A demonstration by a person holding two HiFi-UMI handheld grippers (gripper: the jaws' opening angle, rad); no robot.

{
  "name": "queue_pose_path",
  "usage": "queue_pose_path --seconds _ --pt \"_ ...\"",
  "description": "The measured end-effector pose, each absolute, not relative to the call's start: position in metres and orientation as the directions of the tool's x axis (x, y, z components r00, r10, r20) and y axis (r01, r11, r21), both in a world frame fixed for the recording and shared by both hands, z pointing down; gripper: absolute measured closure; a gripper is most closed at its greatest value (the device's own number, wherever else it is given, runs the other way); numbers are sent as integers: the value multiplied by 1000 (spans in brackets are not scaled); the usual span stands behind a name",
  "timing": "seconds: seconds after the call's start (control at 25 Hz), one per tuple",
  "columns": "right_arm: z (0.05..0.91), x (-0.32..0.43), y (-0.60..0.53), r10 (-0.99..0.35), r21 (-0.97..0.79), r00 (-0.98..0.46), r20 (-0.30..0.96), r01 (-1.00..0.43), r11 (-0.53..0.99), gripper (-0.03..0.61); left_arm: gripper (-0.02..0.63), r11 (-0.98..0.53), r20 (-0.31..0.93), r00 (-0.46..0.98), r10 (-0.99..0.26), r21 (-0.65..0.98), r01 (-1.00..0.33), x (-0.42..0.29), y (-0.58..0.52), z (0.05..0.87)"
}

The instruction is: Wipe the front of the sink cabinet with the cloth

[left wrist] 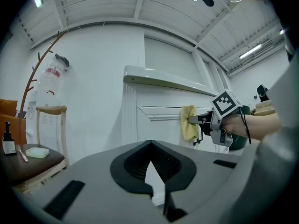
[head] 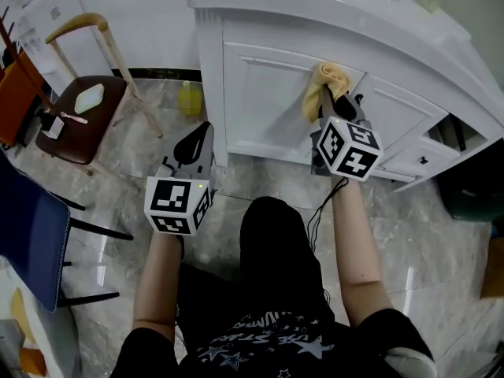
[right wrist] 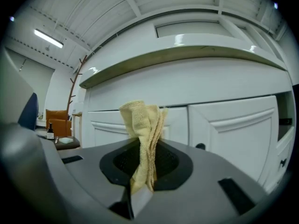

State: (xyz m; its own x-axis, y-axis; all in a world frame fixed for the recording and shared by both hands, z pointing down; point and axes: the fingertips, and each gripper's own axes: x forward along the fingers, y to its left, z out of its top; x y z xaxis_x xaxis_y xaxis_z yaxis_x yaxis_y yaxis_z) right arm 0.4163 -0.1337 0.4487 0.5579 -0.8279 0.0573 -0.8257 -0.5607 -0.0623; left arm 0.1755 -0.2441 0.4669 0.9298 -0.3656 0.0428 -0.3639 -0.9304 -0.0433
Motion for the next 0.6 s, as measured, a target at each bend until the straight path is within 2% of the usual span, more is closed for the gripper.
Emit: queue_pose_path --seconds 0.32,0.6 --pt "447 442 -85 -778 -133 626 52 -768 -627 515 598 -950 59 949 -311 -31 -309 195 -217 478" --pt "450 401 -106 -850 -112 527 17 -844 -525 515 598 -943 71 941 -332 -19 -331 181 -223 488"
